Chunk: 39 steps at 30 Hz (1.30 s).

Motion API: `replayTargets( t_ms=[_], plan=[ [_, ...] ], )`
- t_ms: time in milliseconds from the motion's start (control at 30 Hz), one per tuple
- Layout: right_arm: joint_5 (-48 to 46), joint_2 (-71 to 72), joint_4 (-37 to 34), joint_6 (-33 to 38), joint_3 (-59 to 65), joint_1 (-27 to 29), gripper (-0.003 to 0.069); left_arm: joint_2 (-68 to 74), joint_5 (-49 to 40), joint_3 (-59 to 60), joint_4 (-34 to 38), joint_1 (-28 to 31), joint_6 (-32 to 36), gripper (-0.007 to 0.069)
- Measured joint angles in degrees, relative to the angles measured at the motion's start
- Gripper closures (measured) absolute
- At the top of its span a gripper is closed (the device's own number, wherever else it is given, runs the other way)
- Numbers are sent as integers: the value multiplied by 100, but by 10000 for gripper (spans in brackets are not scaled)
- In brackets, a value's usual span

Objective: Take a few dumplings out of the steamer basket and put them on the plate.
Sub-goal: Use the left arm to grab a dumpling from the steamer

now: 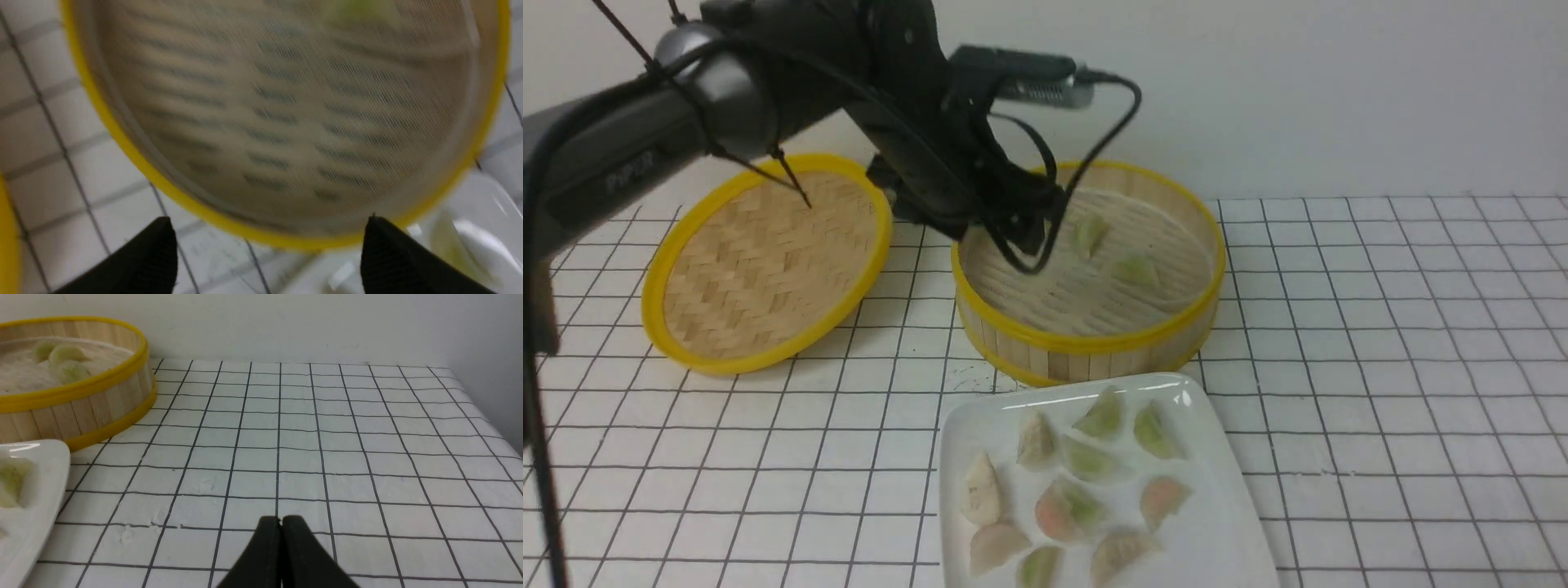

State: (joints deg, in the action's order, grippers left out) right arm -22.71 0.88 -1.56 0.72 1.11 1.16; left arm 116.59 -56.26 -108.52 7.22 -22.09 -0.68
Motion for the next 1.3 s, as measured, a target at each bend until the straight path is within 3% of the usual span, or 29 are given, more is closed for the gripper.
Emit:
replayTargets(
  t_ms=[267,433,933,1300],
  plan=[
    [0,0,0,0,0,0,672,2552,-409,-3387,-55,301,648,84],
    [0,0,0,0,0,0,672,3501,-375,-4488,-32,295,883,84],
    [0,0,0,0,0,0,672,3898,-117,-4706,200,290,1388,84],
    [0,0,0,0,0,0,672,4205,584,-4706,405,259,1586,84]
  ],
)
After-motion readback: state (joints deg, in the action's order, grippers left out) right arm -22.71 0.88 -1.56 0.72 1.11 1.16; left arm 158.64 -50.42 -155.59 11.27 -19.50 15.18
